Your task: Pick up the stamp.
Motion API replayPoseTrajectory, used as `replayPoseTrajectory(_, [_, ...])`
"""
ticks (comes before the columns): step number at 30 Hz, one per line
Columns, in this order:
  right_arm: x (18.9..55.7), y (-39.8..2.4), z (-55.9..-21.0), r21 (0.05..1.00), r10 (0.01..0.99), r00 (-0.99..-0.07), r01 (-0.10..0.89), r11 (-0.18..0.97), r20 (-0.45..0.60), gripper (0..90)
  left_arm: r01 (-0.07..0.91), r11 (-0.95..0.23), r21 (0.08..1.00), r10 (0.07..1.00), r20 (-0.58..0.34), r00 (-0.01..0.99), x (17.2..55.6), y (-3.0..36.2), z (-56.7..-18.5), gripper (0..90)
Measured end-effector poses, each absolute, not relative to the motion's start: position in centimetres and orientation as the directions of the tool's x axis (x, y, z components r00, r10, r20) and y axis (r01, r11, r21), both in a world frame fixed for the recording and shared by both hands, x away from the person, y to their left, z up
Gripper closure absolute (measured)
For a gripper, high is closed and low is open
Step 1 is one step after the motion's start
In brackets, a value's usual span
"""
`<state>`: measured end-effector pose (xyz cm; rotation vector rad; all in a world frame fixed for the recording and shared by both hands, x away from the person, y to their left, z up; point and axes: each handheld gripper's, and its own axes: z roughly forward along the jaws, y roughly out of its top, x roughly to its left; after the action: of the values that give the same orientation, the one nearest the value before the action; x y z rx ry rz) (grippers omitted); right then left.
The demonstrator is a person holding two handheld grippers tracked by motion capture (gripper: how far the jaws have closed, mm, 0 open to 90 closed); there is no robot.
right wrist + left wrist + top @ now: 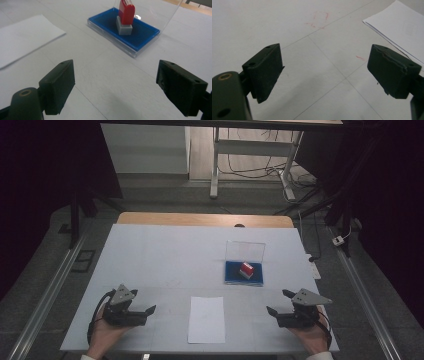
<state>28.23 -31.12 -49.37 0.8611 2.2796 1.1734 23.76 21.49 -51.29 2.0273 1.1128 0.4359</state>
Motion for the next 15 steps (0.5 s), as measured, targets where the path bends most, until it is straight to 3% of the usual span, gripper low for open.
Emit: replayPoseTrajectory(15, [28.01, -31.40, -49.72, 0.828, 0.684, -0.724, 0.328, 0.455, -0.089, 19.0, 0.555, -0.332, 0.763, 0.813, -0.067, 0.579, 23.64, 21.11, -51.19, 13.6])
